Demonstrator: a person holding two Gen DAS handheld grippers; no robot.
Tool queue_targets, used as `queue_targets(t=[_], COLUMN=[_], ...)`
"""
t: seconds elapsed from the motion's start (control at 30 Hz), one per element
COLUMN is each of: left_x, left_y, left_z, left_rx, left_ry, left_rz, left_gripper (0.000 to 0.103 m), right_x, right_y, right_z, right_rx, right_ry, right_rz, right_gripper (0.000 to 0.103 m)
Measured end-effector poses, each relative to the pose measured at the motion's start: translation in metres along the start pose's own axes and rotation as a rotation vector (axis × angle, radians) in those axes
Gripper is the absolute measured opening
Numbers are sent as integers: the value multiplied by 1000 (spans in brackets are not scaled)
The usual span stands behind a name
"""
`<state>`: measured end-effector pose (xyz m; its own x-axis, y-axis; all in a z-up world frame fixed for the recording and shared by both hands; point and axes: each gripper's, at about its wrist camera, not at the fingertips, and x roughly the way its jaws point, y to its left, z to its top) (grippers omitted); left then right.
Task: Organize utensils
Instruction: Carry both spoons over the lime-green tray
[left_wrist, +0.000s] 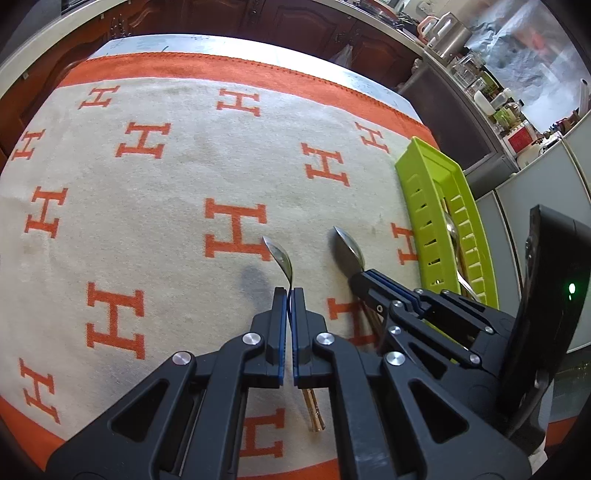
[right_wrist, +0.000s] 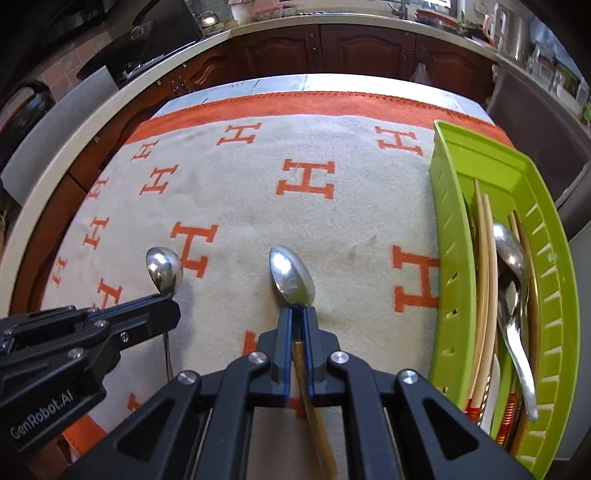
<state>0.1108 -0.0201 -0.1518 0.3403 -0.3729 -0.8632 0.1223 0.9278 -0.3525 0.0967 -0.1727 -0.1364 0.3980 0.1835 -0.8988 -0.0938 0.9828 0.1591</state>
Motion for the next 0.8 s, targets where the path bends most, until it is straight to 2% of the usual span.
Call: queue_targets(t=[0.23,0.43,0.53,0.6,0.8], left_x=[-12,-26,-29,-26,1], left_y=[-20,-57,-85,-105,-154], left_z=[-1,3,8,12,21], left_rx=[42,102,149,182,245], left_ry=[0,17,21,26,81], left_rz=[-46,-123,-152,-159,-152], left_gripper=[0,0,0,0,0], right_x=[-22,-67,-92,-104,-103], right_y=[-35,-67,-89,-105,-133], right_z=[-7,-15,-17,-18,-17], right_rx=[180,286,322,343,375], right_ry=[15,-33,-72,-99,-111], right_rz=[205,291,275,231,105], right_gripper=[5,3,2,2,2])
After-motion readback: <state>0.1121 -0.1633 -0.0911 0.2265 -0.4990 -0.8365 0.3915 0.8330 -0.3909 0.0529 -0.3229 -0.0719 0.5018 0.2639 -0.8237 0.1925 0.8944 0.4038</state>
